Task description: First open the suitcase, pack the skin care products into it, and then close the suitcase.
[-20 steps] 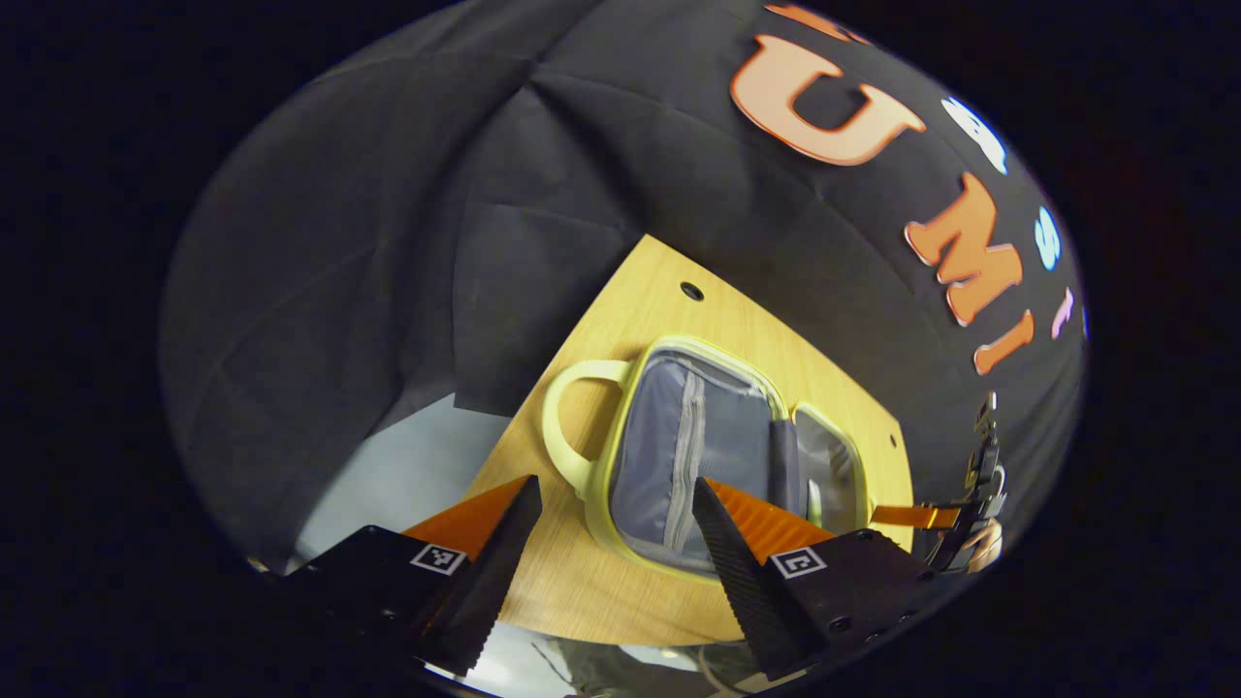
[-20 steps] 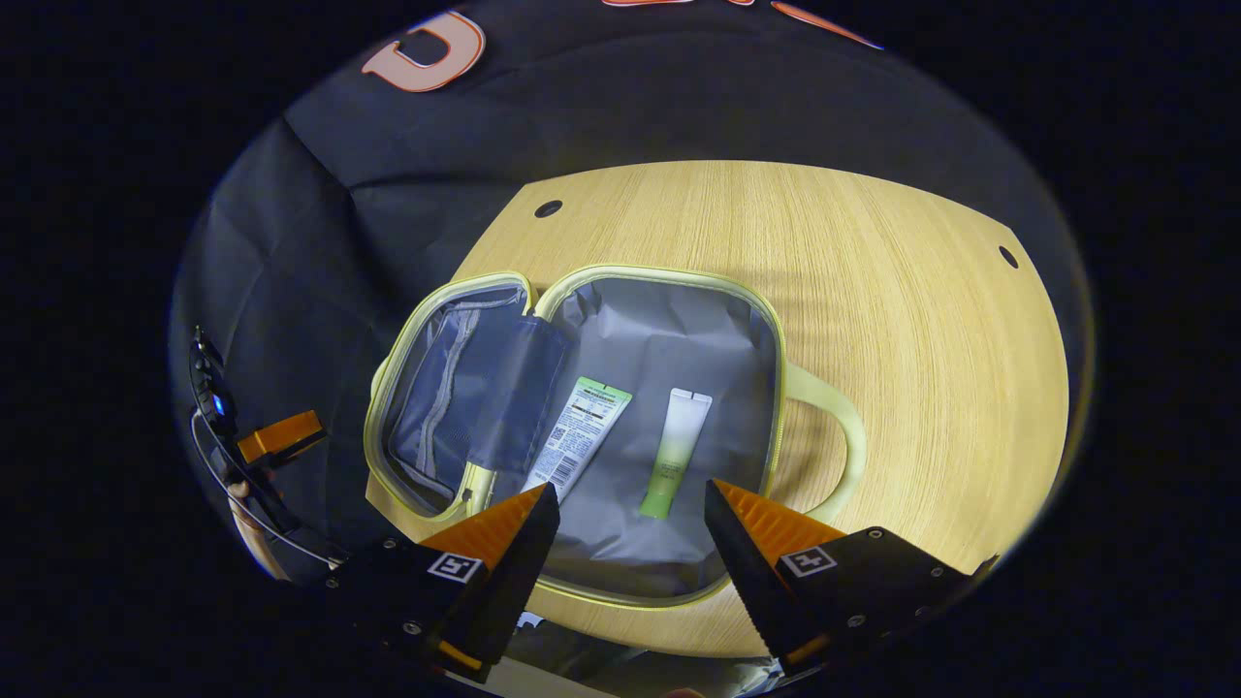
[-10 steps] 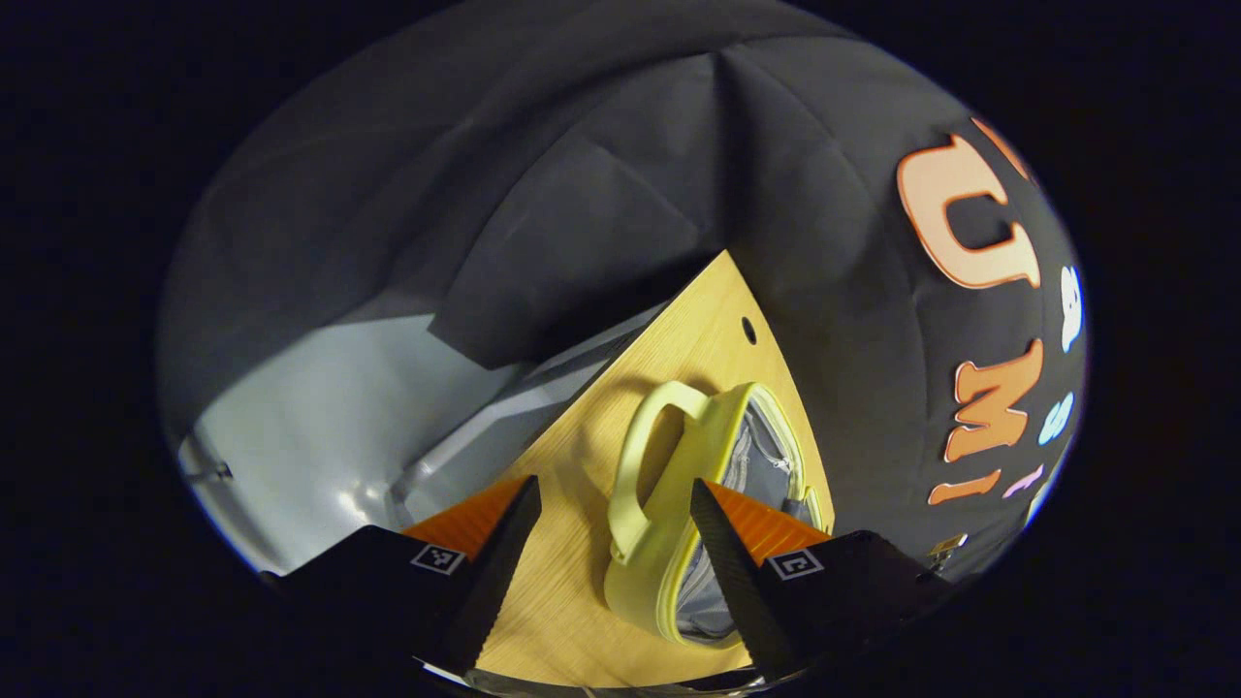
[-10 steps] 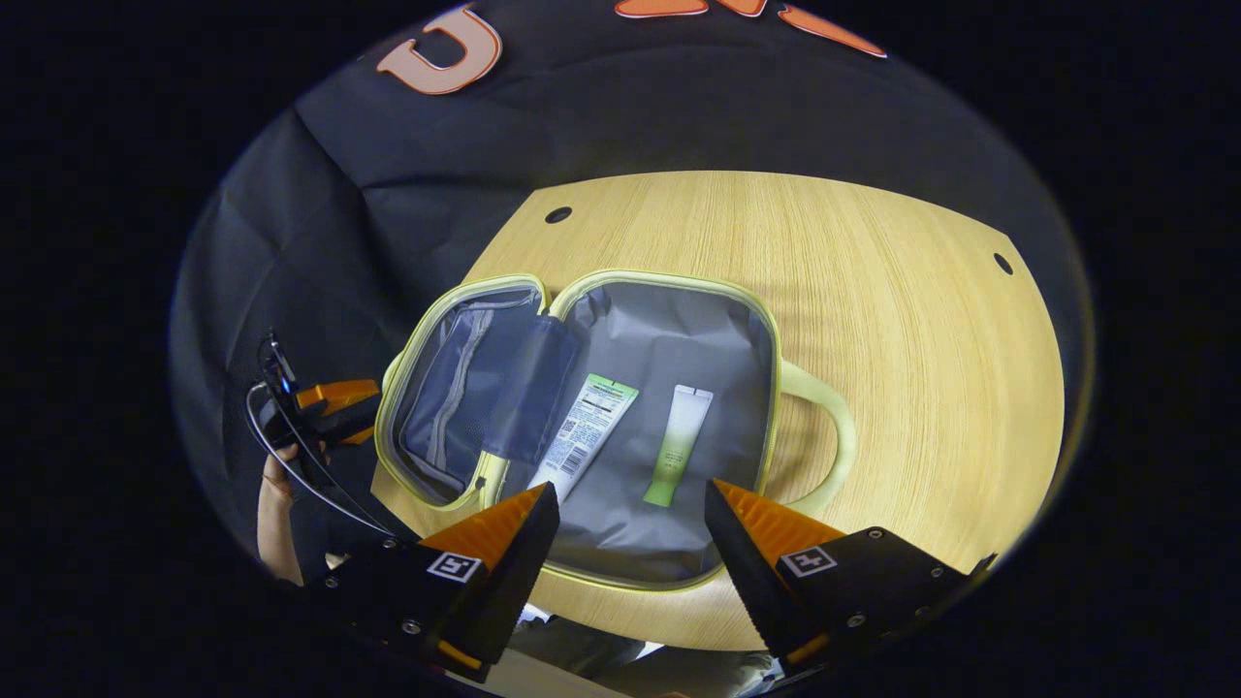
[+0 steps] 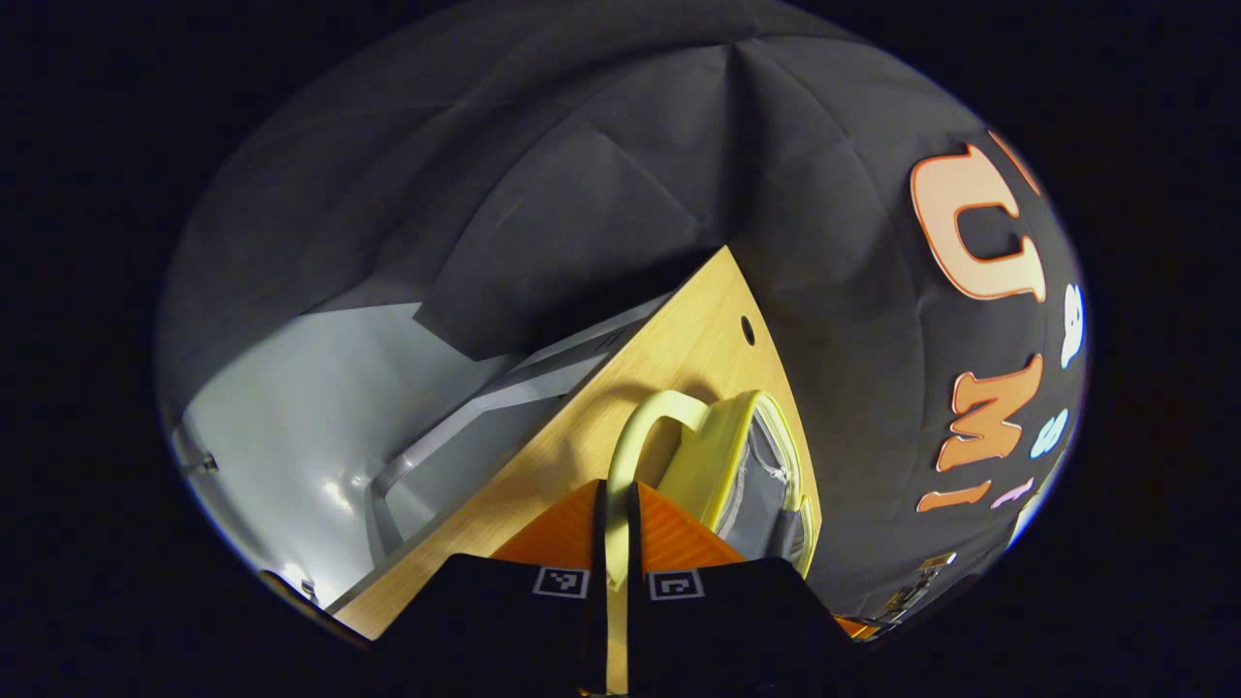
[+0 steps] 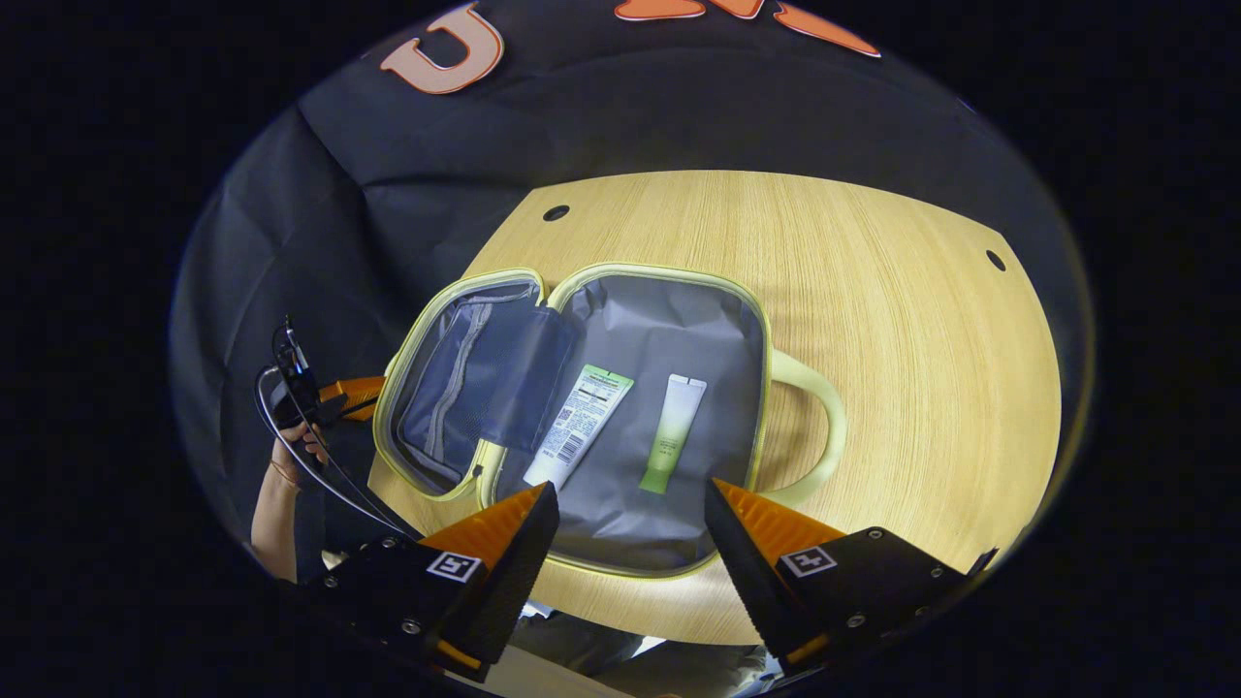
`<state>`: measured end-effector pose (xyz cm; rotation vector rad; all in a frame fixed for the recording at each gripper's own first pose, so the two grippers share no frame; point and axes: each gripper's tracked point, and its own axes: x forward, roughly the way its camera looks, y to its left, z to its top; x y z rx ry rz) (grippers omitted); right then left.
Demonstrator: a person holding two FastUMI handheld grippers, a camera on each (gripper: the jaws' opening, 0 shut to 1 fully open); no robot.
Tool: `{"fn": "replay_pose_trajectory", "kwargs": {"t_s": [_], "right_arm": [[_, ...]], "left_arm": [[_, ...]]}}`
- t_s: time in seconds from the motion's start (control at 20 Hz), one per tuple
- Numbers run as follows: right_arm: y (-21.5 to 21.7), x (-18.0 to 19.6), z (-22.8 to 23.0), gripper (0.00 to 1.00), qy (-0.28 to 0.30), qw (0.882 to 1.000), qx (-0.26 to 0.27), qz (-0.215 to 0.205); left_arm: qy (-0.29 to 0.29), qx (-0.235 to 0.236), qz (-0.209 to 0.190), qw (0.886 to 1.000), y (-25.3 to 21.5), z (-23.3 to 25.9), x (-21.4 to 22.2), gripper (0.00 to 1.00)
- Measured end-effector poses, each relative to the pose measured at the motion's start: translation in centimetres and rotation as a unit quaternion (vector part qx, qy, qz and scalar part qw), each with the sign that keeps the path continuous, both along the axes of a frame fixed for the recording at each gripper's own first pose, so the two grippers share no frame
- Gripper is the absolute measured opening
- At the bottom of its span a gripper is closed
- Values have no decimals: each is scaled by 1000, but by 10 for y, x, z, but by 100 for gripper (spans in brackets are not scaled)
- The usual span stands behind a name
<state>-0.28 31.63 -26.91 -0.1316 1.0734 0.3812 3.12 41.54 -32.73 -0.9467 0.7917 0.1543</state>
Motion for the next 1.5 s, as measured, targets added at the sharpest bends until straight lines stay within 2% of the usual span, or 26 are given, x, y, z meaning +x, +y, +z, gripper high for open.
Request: {"fn": "replay_pose_trajectory", "kwargs": {"t_s": [0.15, 0.3, 0.6, 0.9, 1.15, 1.35, 1.45, 1.5], "right_arm": [[-2, 1, 5, 96, -5, 1000, 7, -1], [-7, 2, 13, 96, -15, 1000, 15, 0], [-32, 8, 37, 96, -59, 998, 20, 8], [-74, 29, 90, 96, -145, 989, 26, 8], [-131, 46, 135, 96, -217, 976, 24, -6], [-177, 49, 153, 96, -237, 970, 36, -25], [-202, 45, 158, 96, -233, 971, 44, -31], [-214, 45, 159, 96, -234, 971, 45, -33]], "left_arm": [[8, 66, -24, 997, 0, 15, 2, 8], [-2, 138, -42, 990, -5, 60, 11, 8], [-33, 254, -93, 962, -53, 160, 19, 7], [-53, 368, -142, 917, -122, 222, 20, 7], [-75, 433, -179, 880, -211, 258, 15, 7], [-88, 497, -232, 831, -288, 265, 6, 7], [-92, 507, -250, 820, -326, 263, 5, 7], [-96, 503, -260, 819, -348, 259, 6, 7]]}}
